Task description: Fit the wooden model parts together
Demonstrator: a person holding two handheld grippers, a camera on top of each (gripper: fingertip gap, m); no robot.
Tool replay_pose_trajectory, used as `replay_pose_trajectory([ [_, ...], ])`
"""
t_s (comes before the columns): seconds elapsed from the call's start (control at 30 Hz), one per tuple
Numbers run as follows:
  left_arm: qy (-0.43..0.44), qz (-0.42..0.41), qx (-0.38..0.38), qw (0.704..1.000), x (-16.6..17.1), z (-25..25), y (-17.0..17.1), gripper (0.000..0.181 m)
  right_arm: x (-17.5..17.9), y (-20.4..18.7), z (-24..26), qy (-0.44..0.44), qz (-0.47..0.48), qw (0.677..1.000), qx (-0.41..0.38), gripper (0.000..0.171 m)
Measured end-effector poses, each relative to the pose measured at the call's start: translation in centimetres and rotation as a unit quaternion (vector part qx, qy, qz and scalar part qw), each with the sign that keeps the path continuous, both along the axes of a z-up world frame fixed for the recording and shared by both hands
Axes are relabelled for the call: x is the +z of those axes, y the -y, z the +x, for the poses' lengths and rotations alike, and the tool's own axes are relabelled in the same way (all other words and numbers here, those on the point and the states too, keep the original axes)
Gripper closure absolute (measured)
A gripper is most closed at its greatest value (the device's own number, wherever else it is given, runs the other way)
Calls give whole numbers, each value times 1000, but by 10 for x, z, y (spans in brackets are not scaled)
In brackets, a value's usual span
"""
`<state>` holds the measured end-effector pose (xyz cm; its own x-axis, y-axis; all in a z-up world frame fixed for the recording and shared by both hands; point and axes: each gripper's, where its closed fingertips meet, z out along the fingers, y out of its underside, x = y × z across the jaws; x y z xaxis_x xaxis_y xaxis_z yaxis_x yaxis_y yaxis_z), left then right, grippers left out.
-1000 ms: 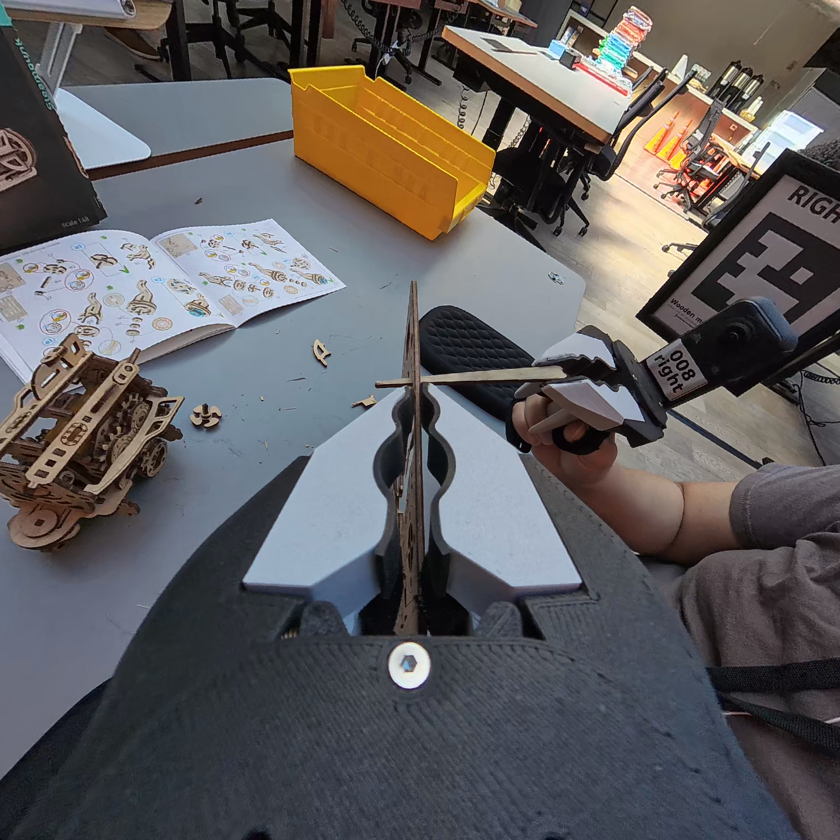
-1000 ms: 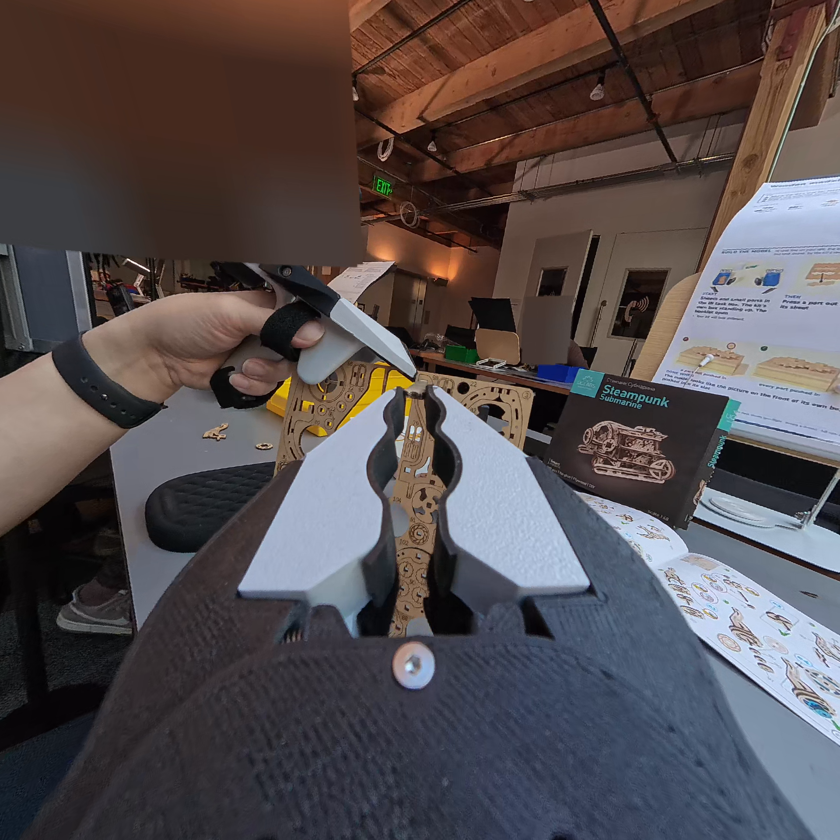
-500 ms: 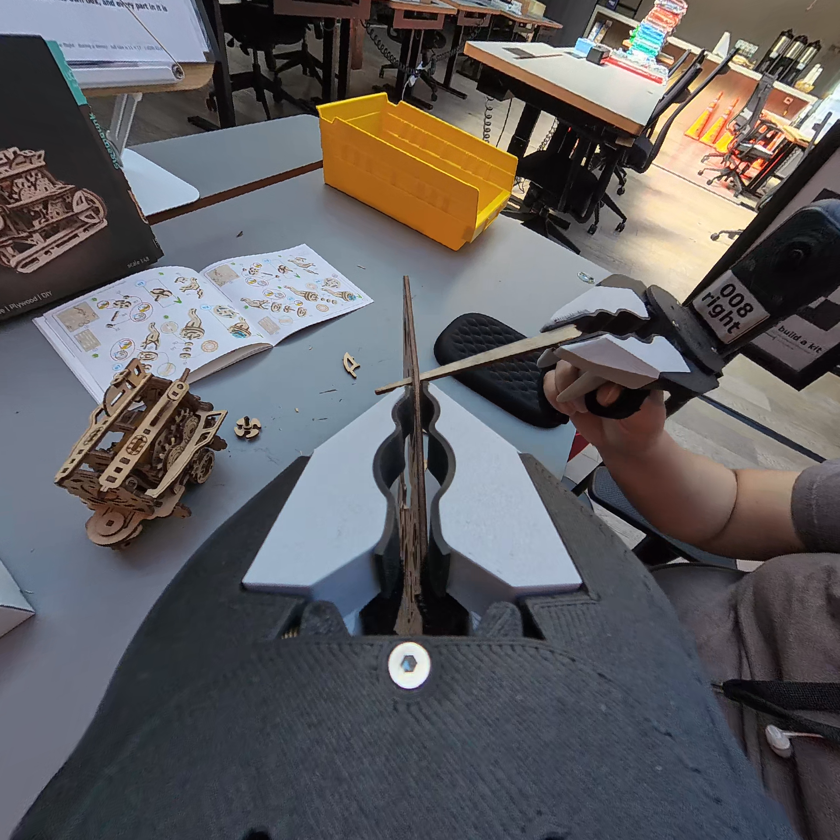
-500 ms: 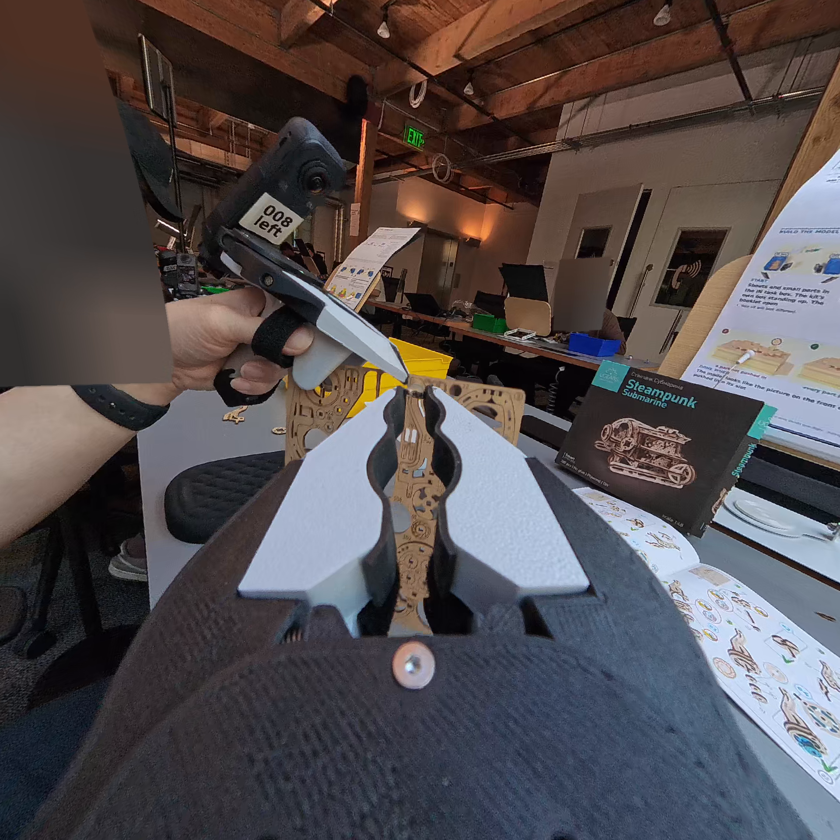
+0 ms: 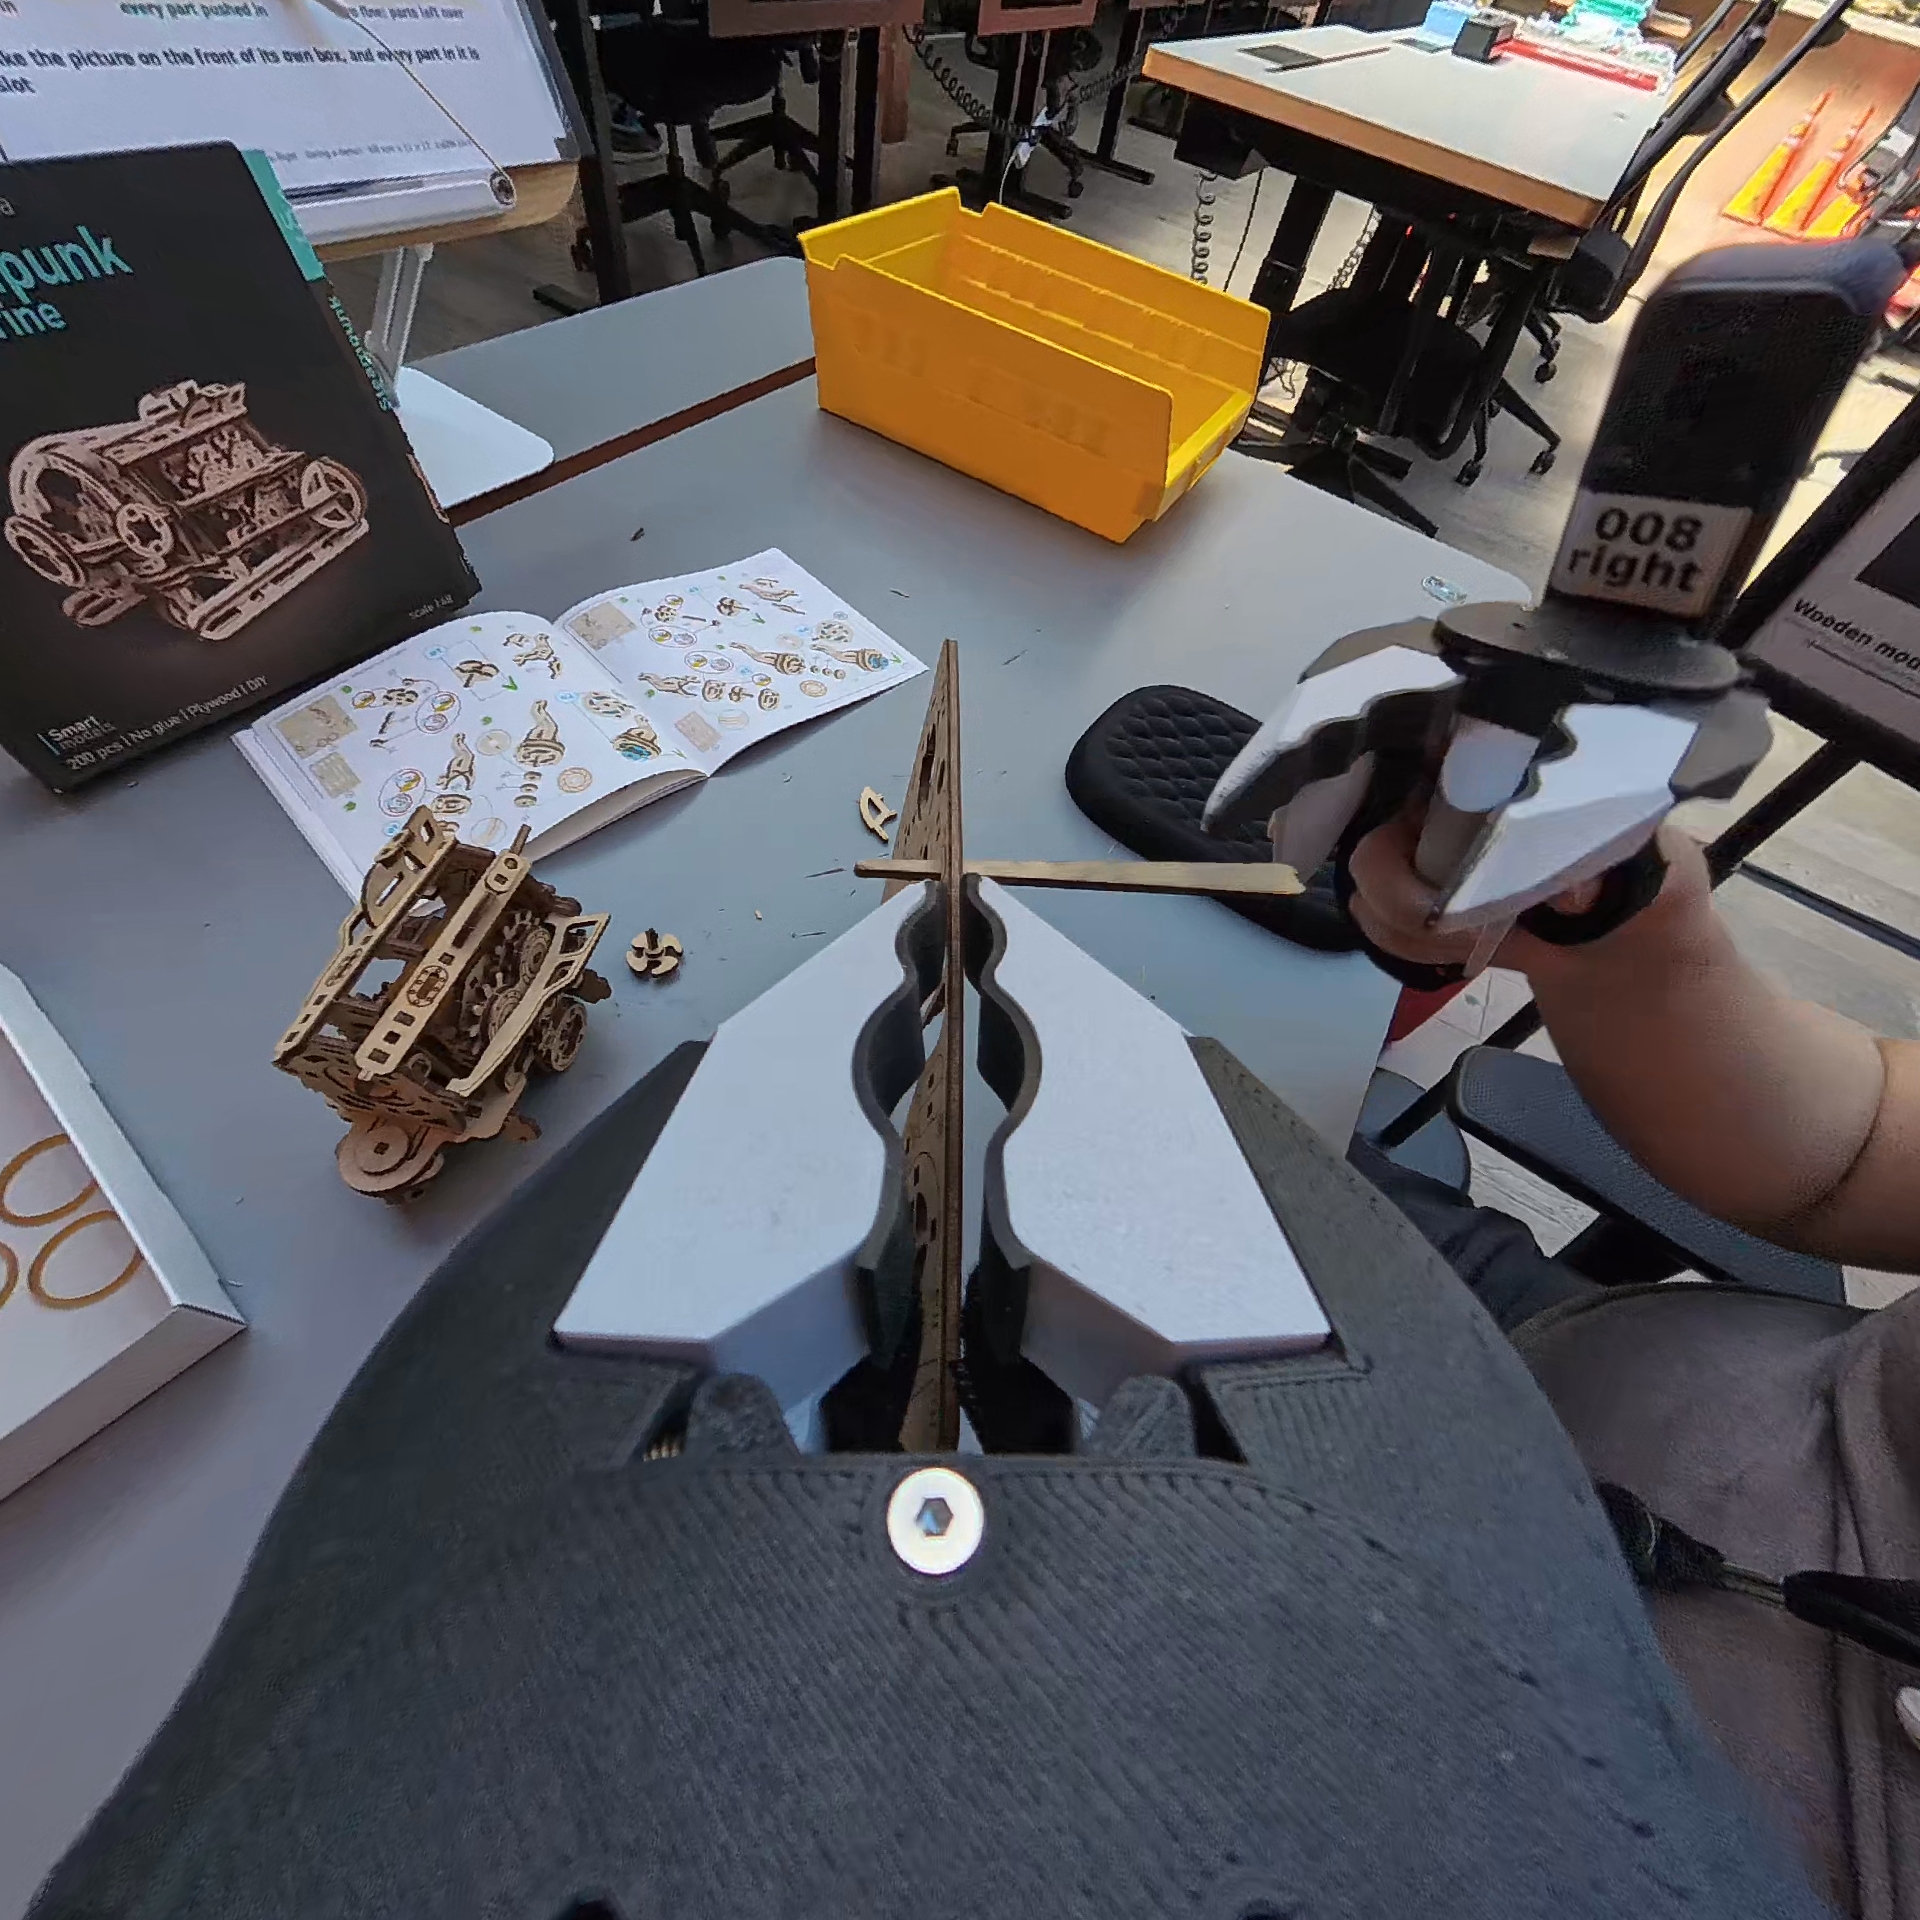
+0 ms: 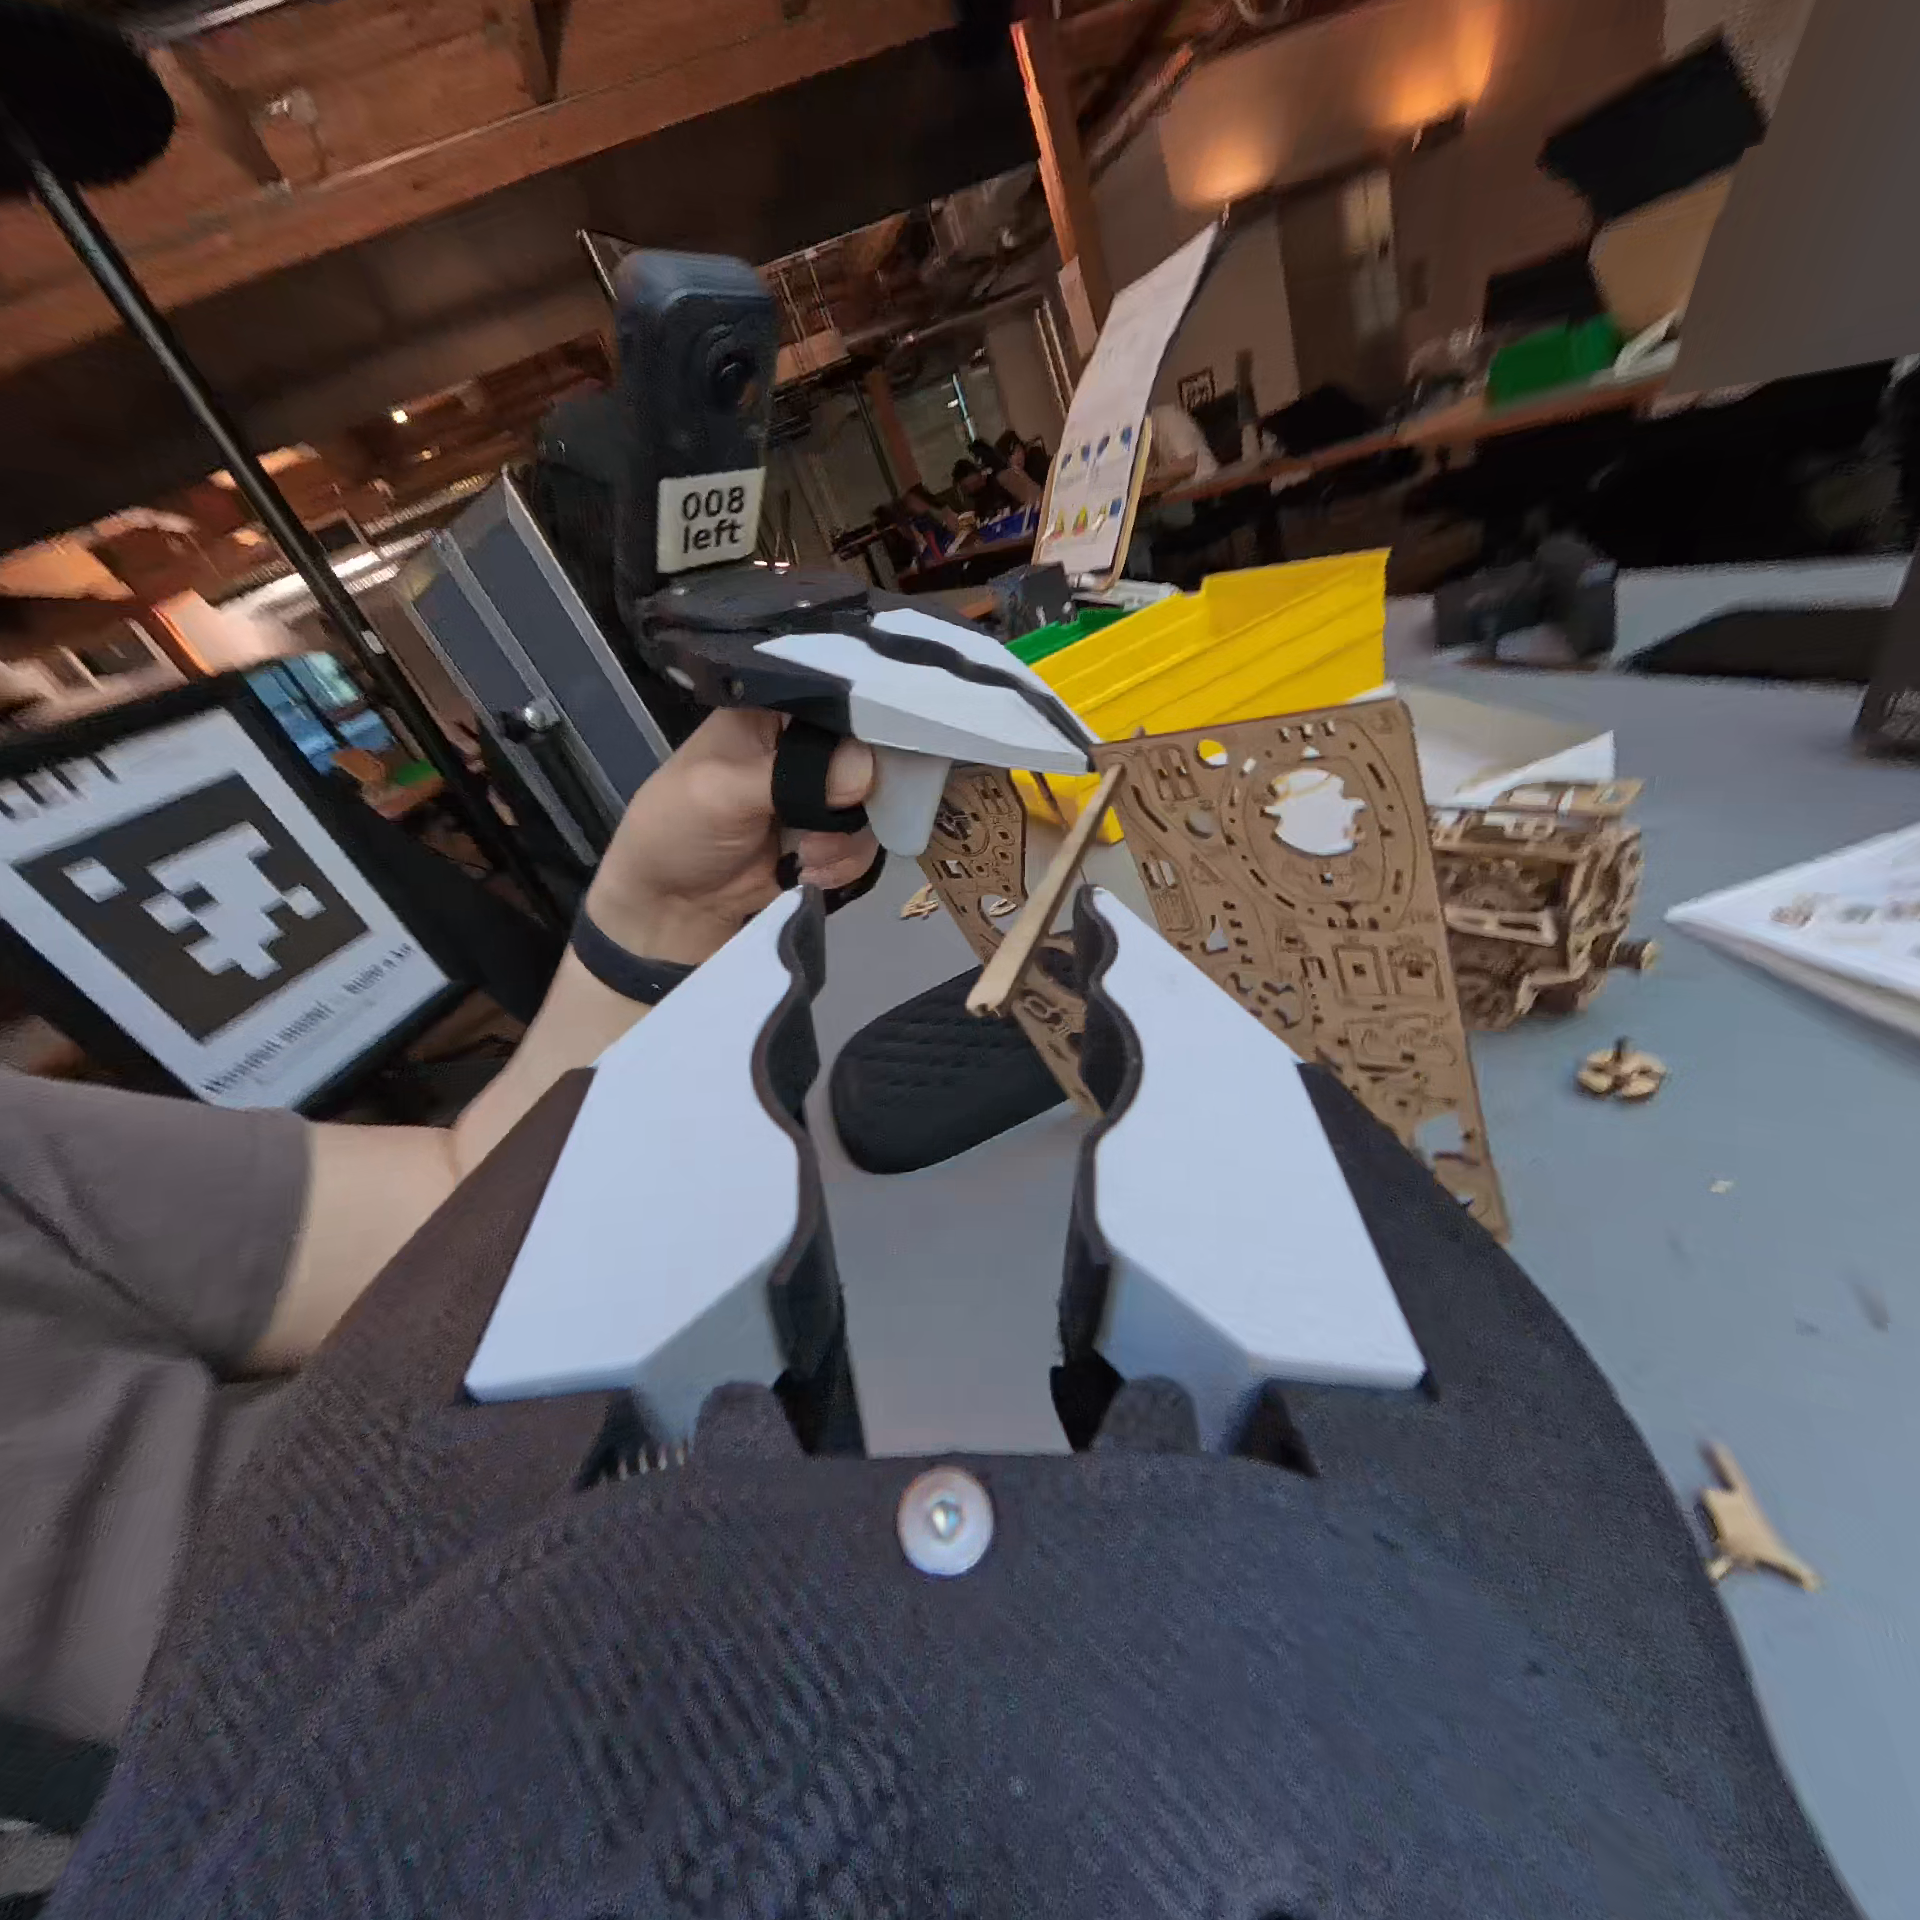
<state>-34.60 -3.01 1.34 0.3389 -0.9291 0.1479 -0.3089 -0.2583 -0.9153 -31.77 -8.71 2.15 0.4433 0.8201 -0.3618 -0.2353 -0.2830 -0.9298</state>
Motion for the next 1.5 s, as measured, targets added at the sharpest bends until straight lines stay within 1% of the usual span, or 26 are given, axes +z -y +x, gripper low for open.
replay_pose_trajectory([
  [0.07, -9, 13, -3, 1000, -1, 1, 2, 180, -1, -10, 7, -32, -99, 994, 30, 123],
  [0.13, -17, 26, -8, 999, -1, 2, 5, 180, -15, -19, 8, -9, -170, 984, 55, 128],
  [0.2, -19, 31, -15, 999, -2, 4, 8, 180, -31, -13, -3, 24, -225, 969, 99, 128],
  [0.23, -19, 33, -18, 999, -2, 4, 9, 180, -35, -7, -10, 29, -245, 961, 127, 133],
  [0.27, -19, 34, -23, 999, -2, 5, 11, 180, -35, -1, -16, 25, -259, 954, 152, 143],
  [0.3, -18, 32, -28, 999, -2, 5, 12, 180, -32, 2, -20, 9, -263, 949, 172, 156],
  [0.33, -17, 30, -31, 999, -2, 6, 13, 180, -29, 4, -23, -6, -268, 946, 184, 162],
  [0.43, -19, 31, -38, 999, -2, 5, 16, 180, -30, 1, -23, -21, -290, 938, 190, 157],
  [0.5, -25, 34, -43, 998, -3, 4, 16, 180, -26, 0, -22, -44, -300, 931, 201, 166],
  [0.53, -27, 37, -44, 998, -3, 4, 16, 180, -25, 0, -22, -52, -309, 927, 204, 167],
  [0.7, -46, 48, -63, 996, -5, 3, 16, 180, -31, -1, -23, -55, -338, 915, 212, 169],
  [0.87, -44, 47, -61, 996, -6, 5, 13, 180, -33, -4, -22, -58, -351, 911, 210, 169],
  [1.03, -54, 74, -58, 994, -6, 5, 12, 180, -32, -4, -22, -65, -374, 901, 210, 170],
  [1.2, -70, 116, -55, 989, -6, 6, 11, 180, -32, -4, -22, -60, -375, 902, 204, 171],
  [1.3, -74, 127, -52, 988, -6, 7, 10, 180, -33, -5, -22, -62, -378, 901, 202, 171],
  [1.43, -70, 121, -54, 989, -7, 8, 9, 180, -34, -5, -22, -57, -379, 902, 201, 170],
  [1.5, -58, 97, -49, 992, -7, 9, 8, 180, -34, -6, -22, -58, -374, 904, 198, 171],
])
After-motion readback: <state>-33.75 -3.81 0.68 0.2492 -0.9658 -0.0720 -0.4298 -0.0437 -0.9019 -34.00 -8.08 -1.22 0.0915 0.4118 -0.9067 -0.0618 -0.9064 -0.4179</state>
